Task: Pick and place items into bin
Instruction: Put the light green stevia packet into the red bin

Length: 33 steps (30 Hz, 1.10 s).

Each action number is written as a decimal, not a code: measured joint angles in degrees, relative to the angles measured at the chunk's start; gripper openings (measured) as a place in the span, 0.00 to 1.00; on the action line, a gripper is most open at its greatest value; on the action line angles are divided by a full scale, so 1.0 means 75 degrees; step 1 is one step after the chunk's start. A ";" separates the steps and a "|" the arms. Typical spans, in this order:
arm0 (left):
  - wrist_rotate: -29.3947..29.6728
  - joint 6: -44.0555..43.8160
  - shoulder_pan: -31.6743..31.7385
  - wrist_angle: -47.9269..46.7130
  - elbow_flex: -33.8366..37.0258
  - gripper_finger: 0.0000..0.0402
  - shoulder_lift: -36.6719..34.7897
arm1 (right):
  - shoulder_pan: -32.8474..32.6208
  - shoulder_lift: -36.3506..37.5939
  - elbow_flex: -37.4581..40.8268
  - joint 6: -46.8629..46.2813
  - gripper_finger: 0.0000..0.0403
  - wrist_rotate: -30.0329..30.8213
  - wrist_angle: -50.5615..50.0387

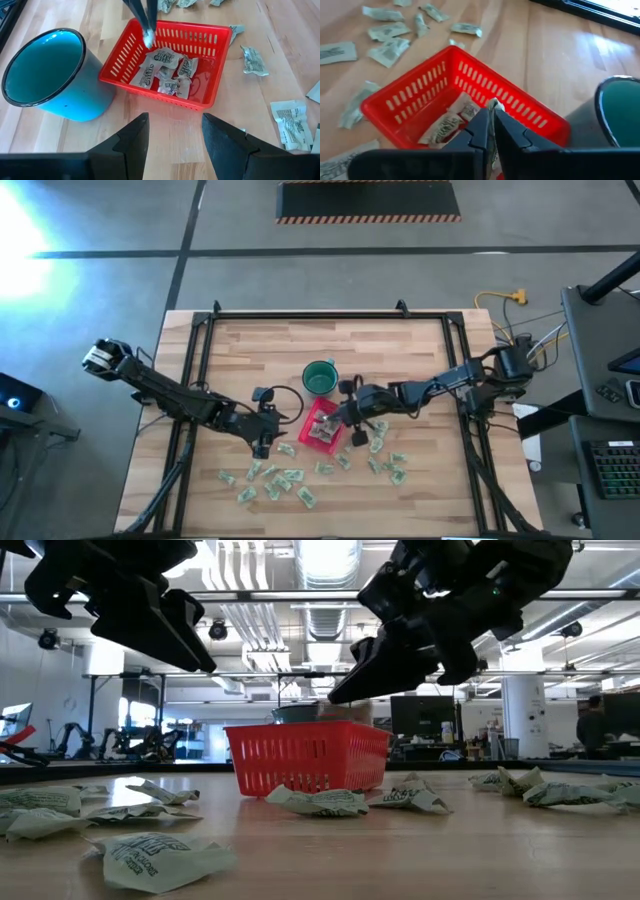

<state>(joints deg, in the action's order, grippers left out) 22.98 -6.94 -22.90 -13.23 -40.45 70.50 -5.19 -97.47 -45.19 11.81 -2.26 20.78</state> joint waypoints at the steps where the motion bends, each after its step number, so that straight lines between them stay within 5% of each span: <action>1: 0.0000 -0.0004 0.0000 0.0002 0.0000 0.41 0.0000 | 0.0000 0.0019 0.0012 0.0011 0.08 -0.0074 -0.0005; 7: -0.0070 -0.0111 0.0000 -0.0001 0.0077 0.41 0.0000 | 0.0000 0.0050 0.0015 0.0027 0.23 -0.0087 -0.0008; 14: -0.1172 -0.1881 -0.0164 -0.1350 0.0134 0.41 0.0000 | -0.0008 0.0623 0.0020 0.0034 0.33 -0.0087 -0.1010; 33: -0.1575 -0.4452 -0.0414 -0.1238 0.1134 0.41 0.0340 | -0.0674 0.1804 0.0093 -0.0459 0.25 -0.0102 -0.3194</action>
<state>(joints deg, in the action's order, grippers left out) 11.17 -40.33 -26.00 -22.51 -31.94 73.05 -10.24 -83.94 -44.49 8.38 -3.03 -3.18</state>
